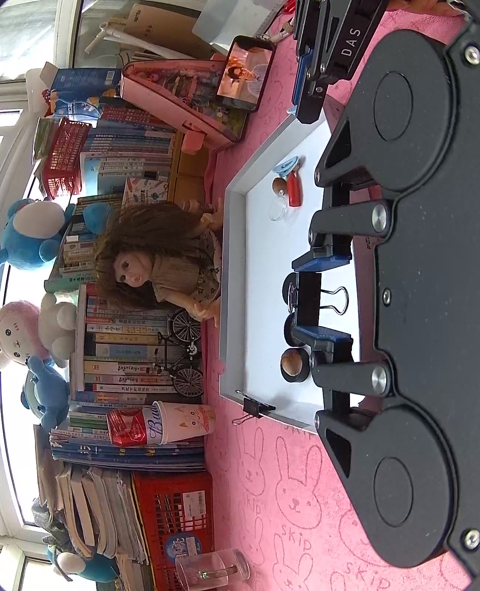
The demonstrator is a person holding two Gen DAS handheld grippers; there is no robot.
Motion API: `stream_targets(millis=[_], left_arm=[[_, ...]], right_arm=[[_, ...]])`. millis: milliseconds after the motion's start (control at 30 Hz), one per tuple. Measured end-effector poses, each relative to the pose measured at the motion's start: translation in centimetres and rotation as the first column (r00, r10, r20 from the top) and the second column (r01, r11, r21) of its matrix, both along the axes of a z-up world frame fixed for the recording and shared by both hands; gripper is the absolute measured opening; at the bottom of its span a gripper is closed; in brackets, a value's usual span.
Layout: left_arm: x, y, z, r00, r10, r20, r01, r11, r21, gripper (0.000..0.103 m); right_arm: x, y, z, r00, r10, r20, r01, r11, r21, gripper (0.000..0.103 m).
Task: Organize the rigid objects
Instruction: 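Carry the binder clip and the blue clip into the tray with both grippers, then lower the binder clip onto the black containers with the left while the right releases the blue clip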
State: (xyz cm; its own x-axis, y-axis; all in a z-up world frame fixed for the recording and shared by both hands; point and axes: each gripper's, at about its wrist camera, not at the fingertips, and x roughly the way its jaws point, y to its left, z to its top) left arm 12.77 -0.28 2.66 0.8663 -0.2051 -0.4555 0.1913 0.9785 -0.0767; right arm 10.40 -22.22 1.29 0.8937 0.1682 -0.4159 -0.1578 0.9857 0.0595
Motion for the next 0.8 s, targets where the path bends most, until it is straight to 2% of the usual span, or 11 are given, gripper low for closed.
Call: stream_targets(millis=[400,800], left_arm=[[3.7,1.5,-0.5,0.996,0.075,-0.037,-0.075,0.997,0.004,0.029],[5.1,1.8,-1.1,0.993,0.103,-0.055,-0.102,0.995,0.022,0.029]], right_arm=[[3.1,0.2,-0.4,0.999,-0.03,-0.026,0.03,1.0,-0.009,0.021],[4.8,0.5,-0.4,0.998,-0.041,-0.043,0.04,0.999,-0.017,0.021]])
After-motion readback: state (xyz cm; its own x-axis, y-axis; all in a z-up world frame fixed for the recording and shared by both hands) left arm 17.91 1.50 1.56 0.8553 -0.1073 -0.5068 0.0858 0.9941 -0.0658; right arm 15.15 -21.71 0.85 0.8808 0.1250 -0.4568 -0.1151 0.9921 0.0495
